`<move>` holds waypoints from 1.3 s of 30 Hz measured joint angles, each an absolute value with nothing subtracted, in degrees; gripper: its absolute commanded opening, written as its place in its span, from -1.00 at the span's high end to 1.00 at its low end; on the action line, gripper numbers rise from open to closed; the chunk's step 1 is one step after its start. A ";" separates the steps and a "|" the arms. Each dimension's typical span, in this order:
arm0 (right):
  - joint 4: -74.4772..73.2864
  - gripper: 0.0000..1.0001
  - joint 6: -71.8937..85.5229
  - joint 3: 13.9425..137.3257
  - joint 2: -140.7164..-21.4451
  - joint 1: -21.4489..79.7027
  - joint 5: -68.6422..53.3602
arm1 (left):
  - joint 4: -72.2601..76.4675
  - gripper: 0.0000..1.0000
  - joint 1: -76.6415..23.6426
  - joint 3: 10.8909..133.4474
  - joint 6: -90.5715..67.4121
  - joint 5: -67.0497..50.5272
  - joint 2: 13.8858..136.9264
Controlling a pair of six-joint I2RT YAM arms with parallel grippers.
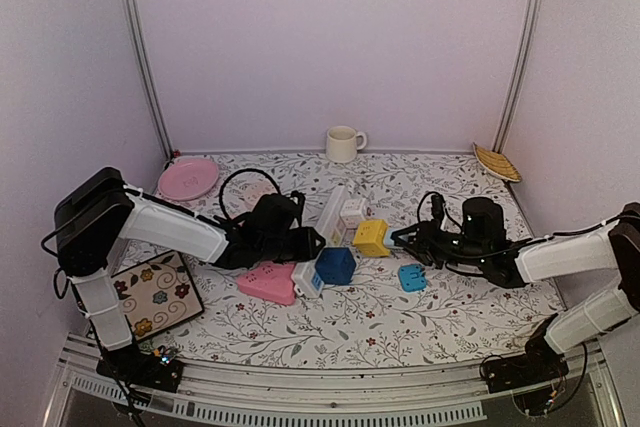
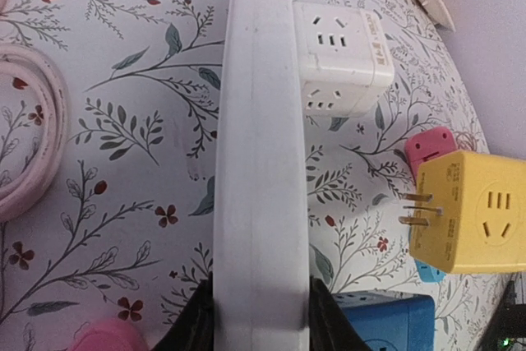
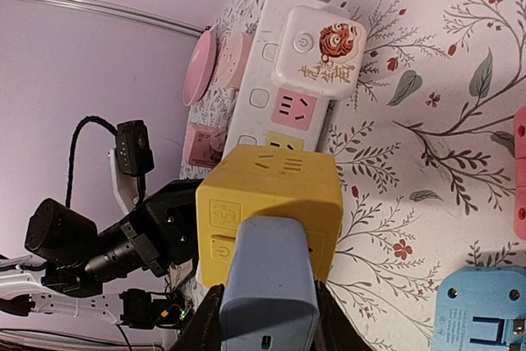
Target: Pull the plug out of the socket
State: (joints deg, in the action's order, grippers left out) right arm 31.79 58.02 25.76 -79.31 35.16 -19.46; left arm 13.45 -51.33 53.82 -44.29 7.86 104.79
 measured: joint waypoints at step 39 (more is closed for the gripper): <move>26.85 0.92 46.37 28.84 -72.20 37.32 -21.30 | 21.74 -0.94 -50.89 51.72 -41.52 -12.93 94.74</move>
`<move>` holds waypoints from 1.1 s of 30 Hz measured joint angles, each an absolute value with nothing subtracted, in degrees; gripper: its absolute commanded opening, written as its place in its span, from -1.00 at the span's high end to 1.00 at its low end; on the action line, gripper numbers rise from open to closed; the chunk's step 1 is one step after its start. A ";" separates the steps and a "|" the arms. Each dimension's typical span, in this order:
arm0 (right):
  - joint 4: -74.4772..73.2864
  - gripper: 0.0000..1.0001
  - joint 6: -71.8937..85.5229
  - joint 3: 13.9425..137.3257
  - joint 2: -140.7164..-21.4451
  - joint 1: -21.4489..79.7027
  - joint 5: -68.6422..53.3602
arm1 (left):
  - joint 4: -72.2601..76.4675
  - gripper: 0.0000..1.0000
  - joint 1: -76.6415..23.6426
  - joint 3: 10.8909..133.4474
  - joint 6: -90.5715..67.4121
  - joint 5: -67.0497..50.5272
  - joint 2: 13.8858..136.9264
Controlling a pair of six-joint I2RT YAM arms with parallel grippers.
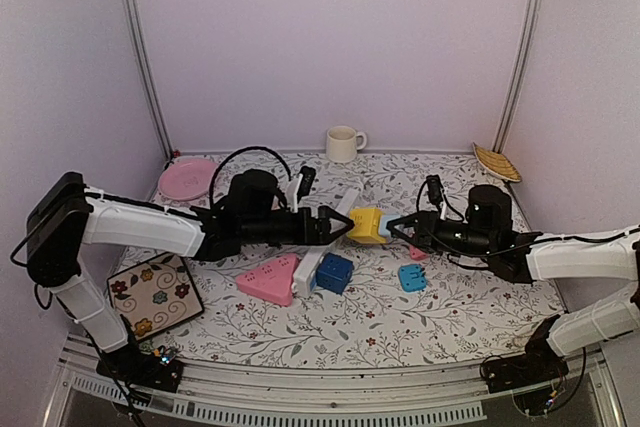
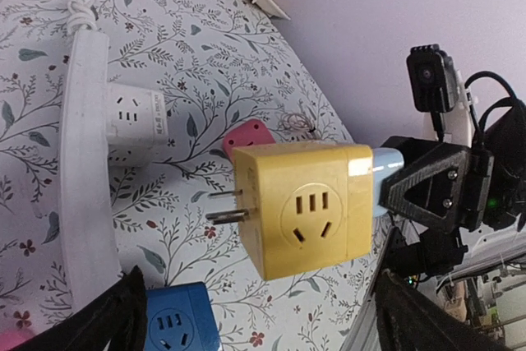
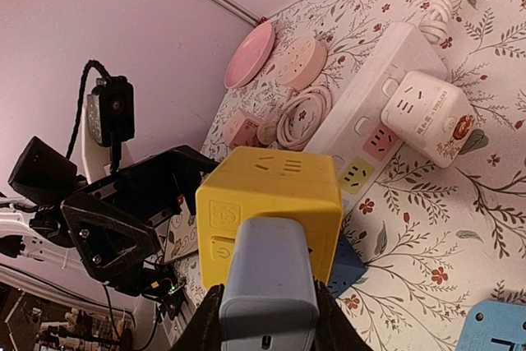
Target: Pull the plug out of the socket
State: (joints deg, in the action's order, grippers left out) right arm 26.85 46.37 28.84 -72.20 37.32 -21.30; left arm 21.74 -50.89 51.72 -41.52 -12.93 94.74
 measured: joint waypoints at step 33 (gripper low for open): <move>18.24 0.92 40.40 37.04 -74.35 47.11 -8.88 | 9.72 0.42 -55.94 61.45 -37.78 -4.16 98.50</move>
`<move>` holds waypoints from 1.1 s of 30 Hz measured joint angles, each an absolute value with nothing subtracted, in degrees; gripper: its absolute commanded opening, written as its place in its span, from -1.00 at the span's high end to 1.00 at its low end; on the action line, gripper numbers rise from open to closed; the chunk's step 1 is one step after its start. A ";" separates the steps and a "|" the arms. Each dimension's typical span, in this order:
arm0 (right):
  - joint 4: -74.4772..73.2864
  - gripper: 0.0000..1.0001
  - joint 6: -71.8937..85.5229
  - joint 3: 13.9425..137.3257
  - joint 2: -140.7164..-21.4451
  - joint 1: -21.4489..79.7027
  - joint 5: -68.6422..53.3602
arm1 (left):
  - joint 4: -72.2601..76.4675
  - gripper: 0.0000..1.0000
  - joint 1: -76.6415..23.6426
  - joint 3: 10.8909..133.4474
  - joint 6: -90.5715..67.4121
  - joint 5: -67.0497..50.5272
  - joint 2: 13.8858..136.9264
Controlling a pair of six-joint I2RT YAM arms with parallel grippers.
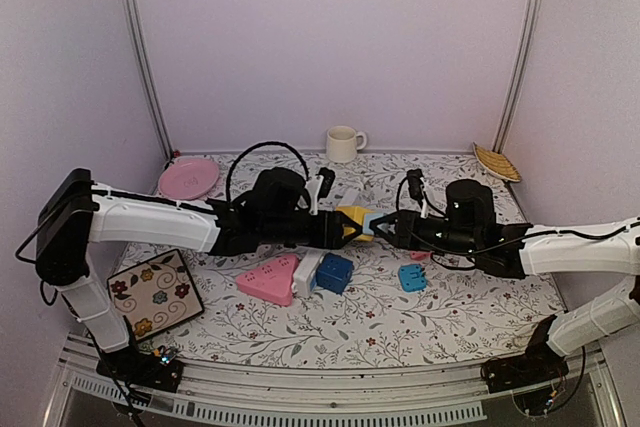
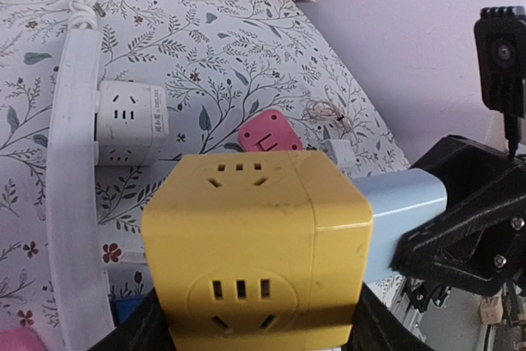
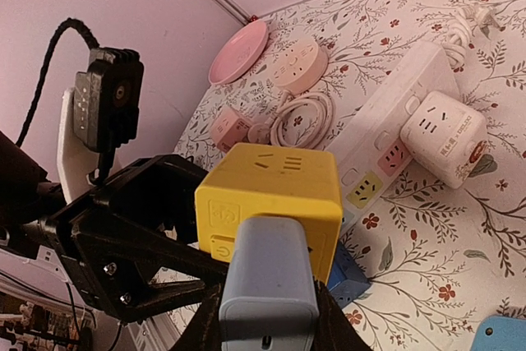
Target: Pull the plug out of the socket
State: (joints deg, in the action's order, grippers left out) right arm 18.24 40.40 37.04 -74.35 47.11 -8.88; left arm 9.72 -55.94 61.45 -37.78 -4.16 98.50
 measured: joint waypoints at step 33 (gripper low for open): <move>14.92 0.79 41.15 38.13 -80.51 48.34 -4.51 | -1.48 0.47 -40.66 63.37 -32.40 11.07 99.55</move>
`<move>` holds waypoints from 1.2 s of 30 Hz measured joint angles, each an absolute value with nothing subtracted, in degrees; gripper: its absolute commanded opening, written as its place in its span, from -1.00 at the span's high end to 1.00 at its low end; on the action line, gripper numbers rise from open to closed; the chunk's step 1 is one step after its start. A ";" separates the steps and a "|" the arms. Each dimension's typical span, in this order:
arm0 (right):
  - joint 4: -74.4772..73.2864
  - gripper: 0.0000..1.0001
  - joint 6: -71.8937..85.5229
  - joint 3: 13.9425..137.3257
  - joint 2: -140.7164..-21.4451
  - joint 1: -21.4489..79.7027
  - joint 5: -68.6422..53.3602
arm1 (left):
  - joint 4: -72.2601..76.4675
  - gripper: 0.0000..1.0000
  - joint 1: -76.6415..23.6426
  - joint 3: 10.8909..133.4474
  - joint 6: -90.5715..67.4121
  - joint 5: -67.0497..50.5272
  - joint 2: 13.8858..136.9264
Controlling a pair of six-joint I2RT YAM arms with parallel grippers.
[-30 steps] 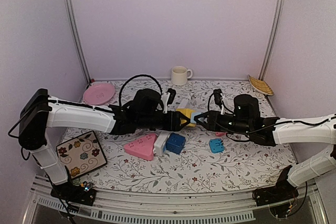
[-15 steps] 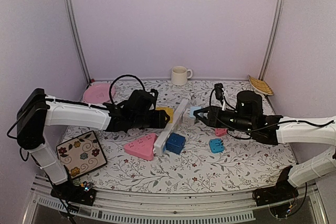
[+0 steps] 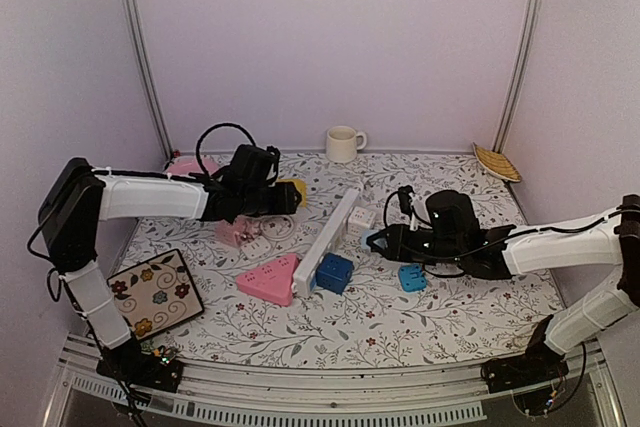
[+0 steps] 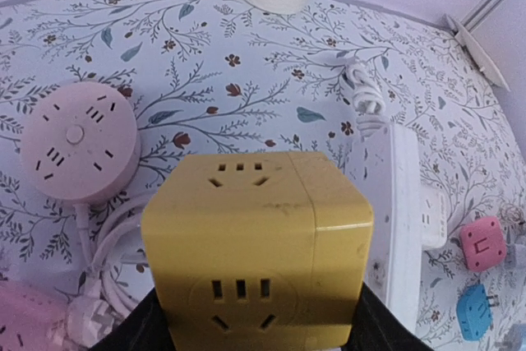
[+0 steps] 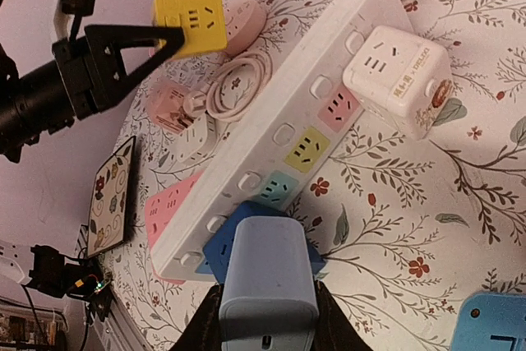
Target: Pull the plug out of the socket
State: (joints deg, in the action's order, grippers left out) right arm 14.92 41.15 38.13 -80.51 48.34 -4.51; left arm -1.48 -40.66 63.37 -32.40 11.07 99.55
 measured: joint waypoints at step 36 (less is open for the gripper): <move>16.56 -0.14 44.36 32.88 -90.63 46.19 -4.82 | -8.14 -0.94 -34.24 79.85 -23.51 3.22 112.55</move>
